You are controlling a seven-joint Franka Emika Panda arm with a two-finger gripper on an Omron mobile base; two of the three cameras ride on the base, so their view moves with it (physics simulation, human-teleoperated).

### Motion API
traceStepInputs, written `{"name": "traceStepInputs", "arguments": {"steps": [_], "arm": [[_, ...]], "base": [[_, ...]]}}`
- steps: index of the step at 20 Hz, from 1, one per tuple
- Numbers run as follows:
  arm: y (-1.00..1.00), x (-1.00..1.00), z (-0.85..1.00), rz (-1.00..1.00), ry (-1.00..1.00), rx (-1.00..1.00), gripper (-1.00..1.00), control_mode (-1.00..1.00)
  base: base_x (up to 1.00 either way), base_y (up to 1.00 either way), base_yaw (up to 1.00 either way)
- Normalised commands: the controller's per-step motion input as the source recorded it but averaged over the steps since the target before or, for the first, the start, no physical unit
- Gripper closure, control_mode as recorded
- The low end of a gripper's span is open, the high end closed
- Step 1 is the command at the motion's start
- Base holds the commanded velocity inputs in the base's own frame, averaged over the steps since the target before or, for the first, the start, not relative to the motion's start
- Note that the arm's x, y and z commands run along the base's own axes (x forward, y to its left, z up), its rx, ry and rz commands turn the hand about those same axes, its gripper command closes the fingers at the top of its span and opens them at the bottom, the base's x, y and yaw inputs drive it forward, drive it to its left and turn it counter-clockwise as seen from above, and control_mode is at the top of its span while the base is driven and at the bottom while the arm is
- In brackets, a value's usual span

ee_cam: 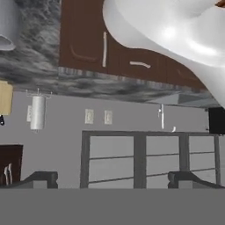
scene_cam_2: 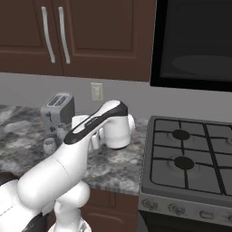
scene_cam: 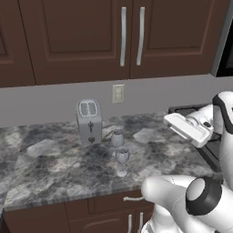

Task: Retrieve the wine glasses from the counter and place one next to each plate.

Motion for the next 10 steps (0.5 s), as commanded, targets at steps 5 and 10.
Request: {"name": "traceStepInputs", "arguments": {"steps": [5, 10], "arm": [[0.05, 0.11, -0.39, -0.21, -0.05, -0.01, -1.00, -1.00], [0.01, 0.42, -0.35, -0.11, 0.11, 0.00, -1.00, -1.00]], "base": [[0.00, 0.00, 0.00], [0.00, 0.00, 0.00]]}}
